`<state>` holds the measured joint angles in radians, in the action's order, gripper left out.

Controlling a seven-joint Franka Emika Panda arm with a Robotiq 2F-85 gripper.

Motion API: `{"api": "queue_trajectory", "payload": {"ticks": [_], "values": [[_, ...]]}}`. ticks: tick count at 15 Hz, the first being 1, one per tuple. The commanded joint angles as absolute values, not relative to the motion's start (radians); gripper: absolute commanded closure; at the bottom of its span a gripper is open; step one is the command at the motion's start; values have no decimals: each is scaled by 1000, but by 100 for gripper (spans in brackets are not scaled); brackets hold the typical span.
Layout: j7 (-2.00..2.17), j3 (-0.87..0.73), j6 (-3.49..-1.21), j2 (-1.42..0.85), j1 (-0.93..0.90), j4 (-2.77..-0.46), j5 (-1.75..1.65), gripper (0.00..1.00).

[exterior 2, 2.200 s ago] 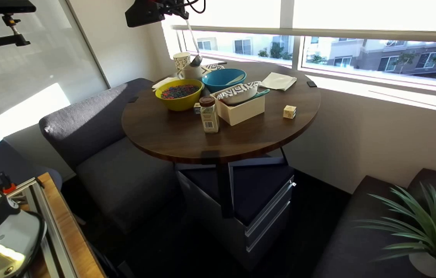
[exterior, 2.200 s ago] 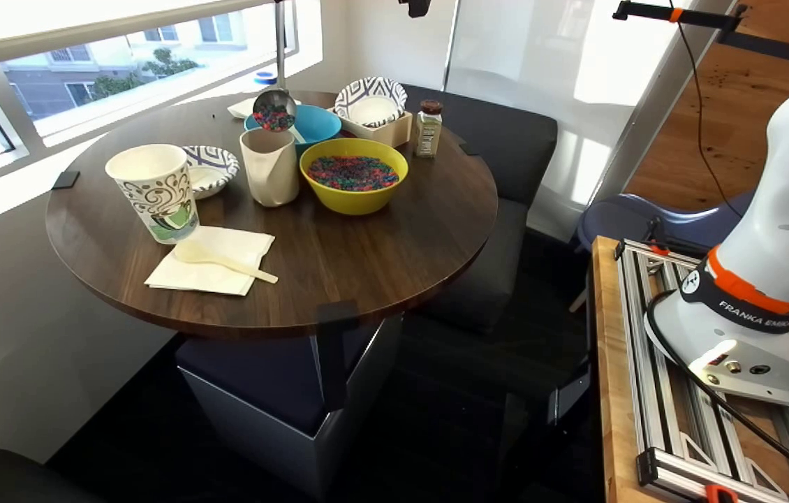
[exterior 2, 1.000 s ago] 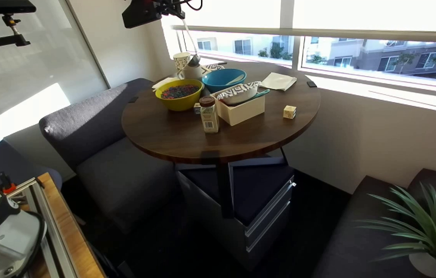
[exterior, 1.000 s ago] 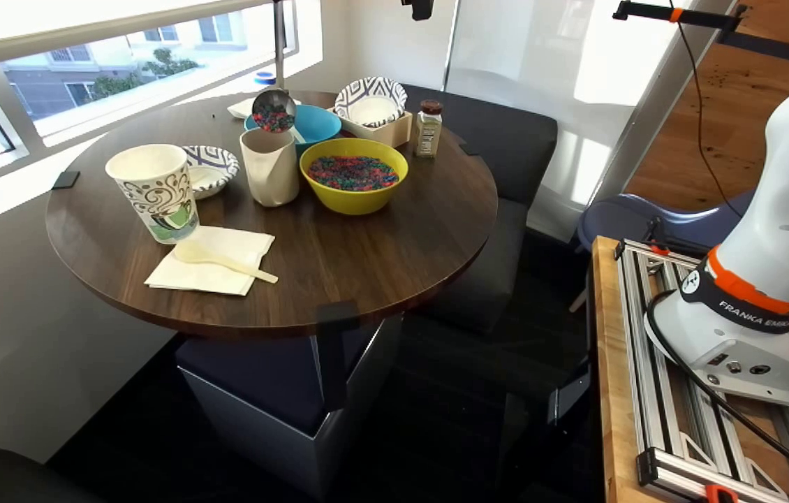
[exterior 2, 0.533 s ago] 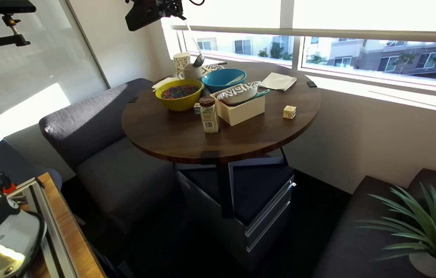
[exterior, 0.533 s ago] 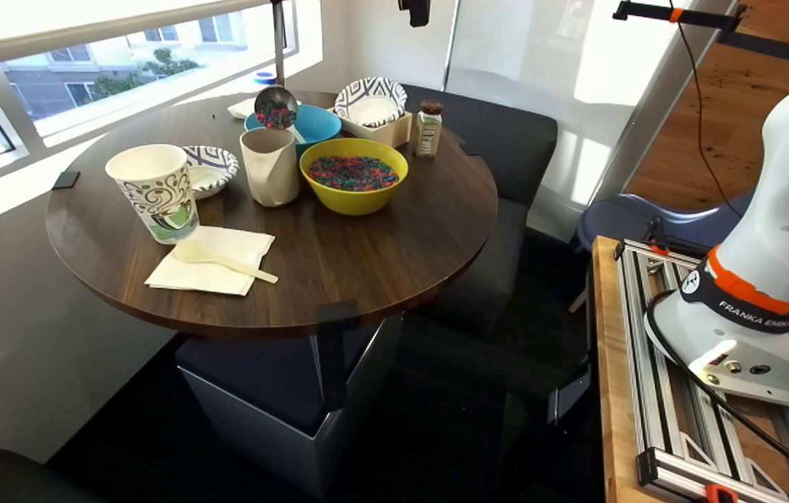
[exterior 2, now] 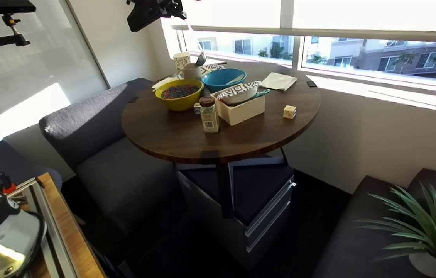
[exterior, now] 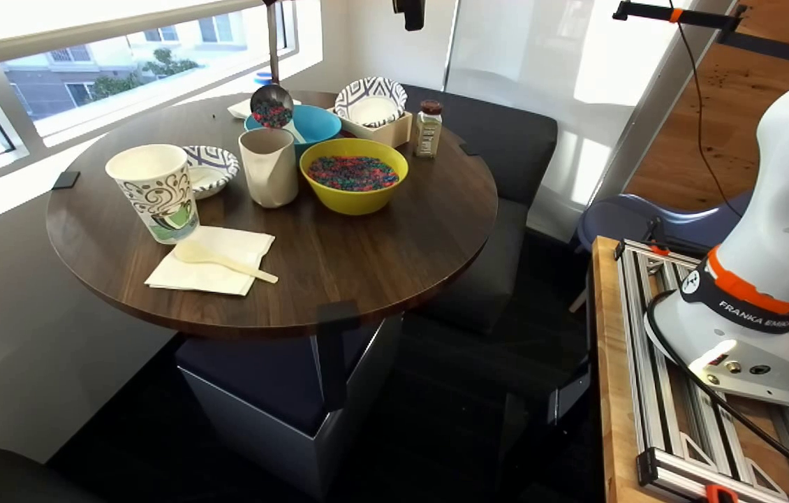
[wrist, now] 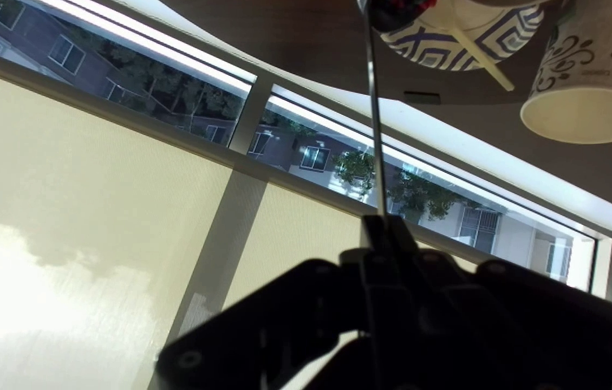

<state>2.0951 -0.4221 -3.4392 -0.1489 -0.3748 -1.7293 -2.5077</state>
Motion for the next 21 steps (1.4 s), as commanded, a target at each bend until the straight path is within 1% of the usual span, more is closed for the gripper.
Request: {"api": "queue_trajectory", "payload": {"ticks": [1, 6, 15, 18, 21], "values": [[2090, -460, -3431, -152, -426, -1724, -2508, 99], [2077, -519, -3427, -155, -488, -1726, -2508, 99], [2004, -712, -3403, -169, -703, -1724, -2508, 99], [1999, -790, -3404, -189, -790, -1715, -2508, 99], [1994, -902, -3406, -218, -902, -1707, -2508, 99]]}}
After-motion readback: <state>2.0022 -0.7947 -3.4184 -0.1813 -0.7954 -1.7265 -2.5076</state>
